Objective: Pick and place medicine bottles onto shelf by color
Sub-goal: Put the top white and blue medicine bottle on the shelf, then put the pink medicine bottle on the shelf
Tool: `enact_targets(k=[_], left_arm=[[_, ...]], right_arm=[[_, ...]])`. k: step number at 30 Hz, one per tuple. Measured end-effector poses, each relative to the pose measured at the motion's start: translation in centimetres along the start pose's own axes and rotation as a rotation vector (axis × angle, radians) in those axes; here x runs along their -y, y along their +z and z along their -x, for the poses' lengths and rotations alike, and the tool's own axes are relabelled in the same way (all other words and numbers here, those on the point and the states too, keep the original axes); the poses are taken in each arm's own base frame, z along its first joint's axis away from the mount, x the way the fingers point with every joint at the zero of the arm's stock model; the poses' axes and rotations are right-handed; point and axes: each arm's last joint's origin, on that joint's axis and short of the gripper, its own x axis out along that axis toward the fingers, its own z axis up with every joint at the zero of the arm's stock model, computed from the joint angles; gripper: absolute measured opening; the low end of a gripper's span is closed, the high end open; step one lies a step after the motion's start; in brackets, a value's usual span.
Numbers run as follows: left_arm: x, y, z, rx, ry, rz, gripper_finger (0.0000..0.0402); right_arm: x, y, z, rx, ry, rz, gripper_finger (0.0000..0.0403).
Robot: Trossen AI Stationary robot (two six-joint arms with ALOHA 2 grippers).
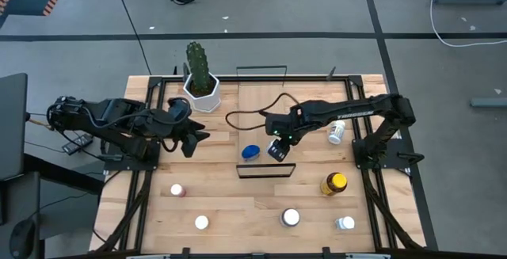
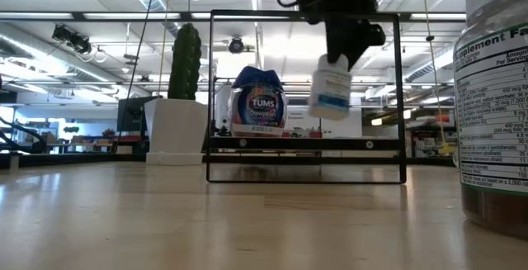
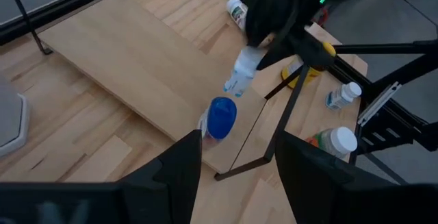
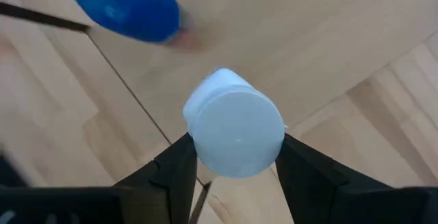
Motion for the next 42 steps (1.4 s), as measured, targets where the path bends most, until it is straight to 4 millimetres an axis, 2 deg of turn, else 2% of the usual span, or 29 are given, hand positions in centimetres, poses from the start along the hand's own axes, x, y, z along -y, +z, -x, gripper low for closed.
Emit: enact_targets(k=[8, 23, 35, 42], left_arm=[[0.0, 0.0, 0.0, 0.000, 0.000, 0.015, 0.0190], [-0.1, -0.1, 0.0, -0.005, 0.006, 0.014, 0.0190], [-0.1, -0.1, 0.0, -0.005, 0.006, 0.015, 0.0190], [-0.1, -0.1, 0.0, -0.005, 0.006, 0.015, 0.0190]], right_arm=[[-0.7, -0.6, -1.7, -0.068, -0.048, 0.021, 0.0186], [-1.1, -0.6, -1.7, -0.042, -0.045, -0.001, 0.0211], [-1.3, -0.6, -1.7, -0.054, -0.012, -0.003, 0.0214], [-1.3, -0.6, -1.7, -0.051, -0.009, -0.030, 0.0238]])
